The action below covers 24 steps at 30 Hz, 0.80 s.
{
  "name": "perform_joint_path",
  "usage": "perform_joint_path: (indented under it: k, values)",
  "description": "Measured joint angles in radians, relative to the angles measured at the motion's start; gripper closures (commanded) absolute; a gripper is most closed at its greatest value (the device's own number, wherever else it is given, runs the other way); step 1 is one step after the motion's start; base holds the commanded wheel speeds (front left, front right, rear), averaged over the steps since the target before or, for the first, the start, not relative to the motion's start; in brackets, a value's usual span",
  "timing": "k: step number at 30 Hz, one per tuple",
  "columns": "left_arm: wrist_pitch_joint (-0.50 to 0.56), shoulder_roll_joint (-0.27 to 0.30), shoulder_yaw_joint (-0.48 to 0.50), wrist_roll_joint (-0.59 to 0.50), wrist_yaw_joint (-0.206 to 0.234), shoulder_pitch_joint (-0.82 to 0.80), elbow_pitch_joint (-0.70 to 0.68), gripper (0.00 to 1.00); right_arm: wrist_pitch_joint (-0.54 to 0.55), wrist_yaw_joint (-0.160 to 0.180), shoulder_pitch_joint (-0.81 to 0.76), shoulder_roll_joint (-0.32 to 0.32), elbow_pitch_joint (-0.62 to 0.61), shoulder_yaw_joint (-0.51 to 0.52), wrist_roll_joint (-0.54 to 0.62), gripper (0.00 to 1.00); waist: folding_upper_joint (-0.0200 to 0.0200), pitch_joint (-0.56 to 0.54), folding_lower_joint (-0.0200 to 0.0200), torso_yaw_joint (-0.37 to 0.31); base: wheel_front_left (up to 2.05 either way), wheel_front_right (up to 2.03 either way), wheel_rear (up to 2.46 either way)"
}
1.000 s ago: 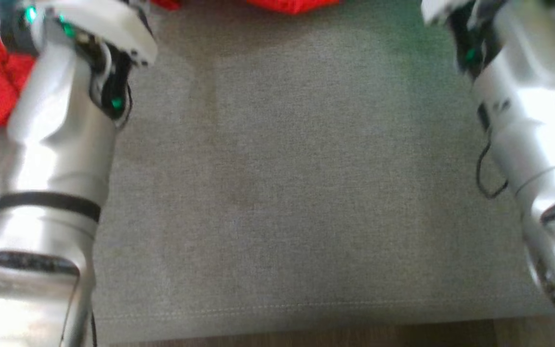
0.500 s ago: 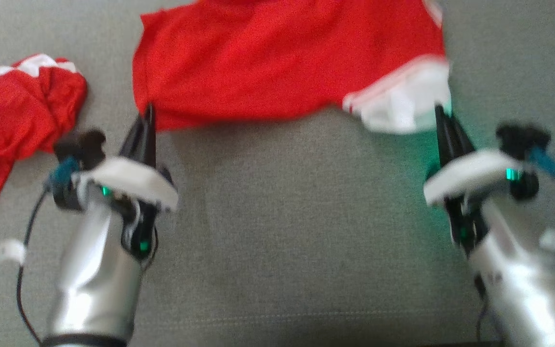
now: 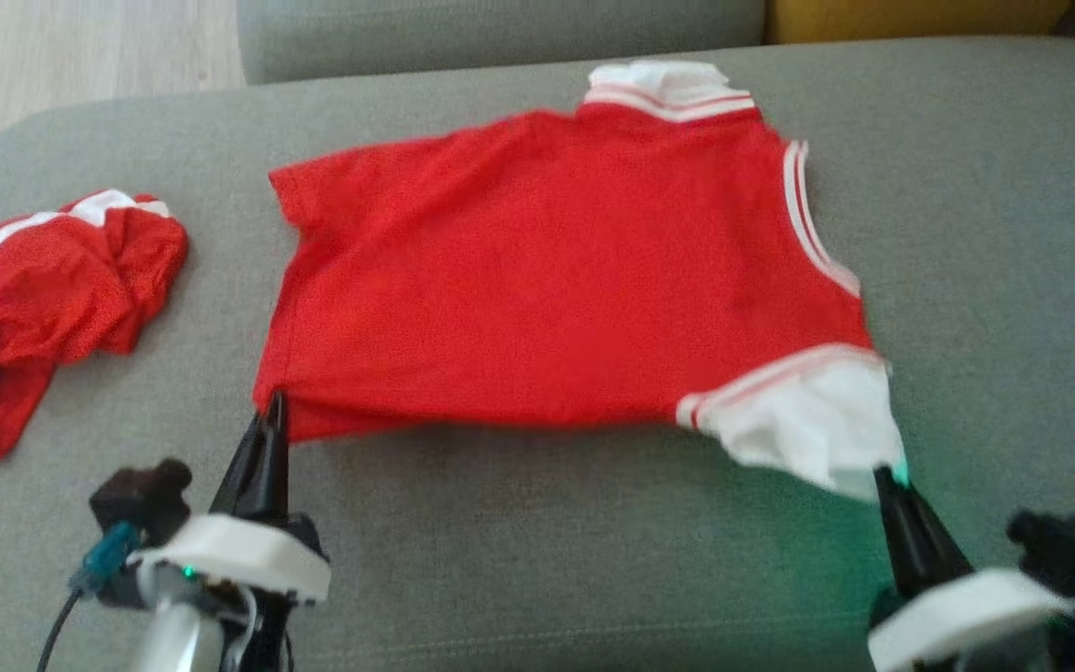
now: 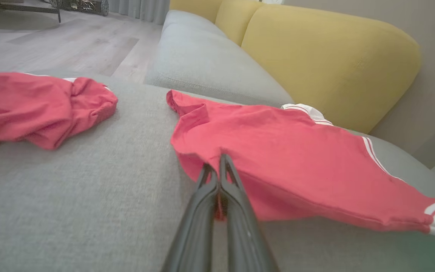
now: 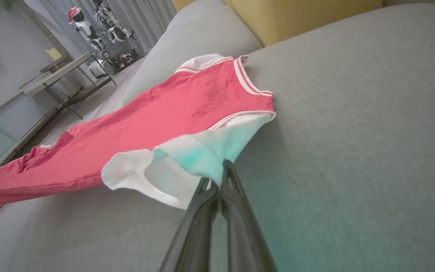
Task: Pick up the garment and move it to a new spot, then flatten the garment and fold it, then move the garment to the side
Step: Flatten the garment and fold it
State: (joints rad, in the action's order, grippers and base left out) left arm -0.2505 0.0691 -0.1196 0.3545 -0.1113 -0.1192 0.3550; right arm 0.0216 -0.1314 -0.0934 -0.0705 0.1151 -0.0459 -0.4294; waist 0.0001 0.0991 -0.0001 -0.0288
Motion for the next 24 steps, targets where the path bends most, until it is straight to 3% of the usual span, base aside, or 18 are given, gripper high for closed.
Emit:
perform_joint_path:
  k: [3, 8, 15, 24]
  values:
    - [0.039, 0.017, 0.003, 0.000, 0.017, 0.088, -0.092, 1.00, 0.121, 0.000, -0.168, 0.027, -0.200, 0.042, 0.021, 1.00, 0.0000, -0.026, 0.0000, -0.002, 0.00, 0.00, 0.00]
    - [0.095, 0.038, 0.005, 0.001, 0.043, 0.181, -0.203, 1.00, 0.193, 0.000, -0.295, 0.029, -0.336, 0.065, -0.016, 1.00, 0.0000, -0.055, 0.0000, -0.003, 0.00, 0.00, 0.00]
    - [0.167, 0.059, 0.008, 0.010, 0.077, 0.282, -0.314, 1.00, 0.235, 0.000, -0.383, 0.031, -0.403, 0.067, -0.033, 1.00, 0.0000, -0.083, 0.0000, -0.011, 0.00, 0.00, 0.00]
    - [0.223, 0.068, 0.006, 0.019, 0.088, 0.285, -0.350, 1.00, 0.254, 0.000, -0.365, 0.032, -0.384, 0.071, -0.006, 1.00, 0.0000, -0.079, 0.0000, -0.005, 0.00, 0.00, 0.00]
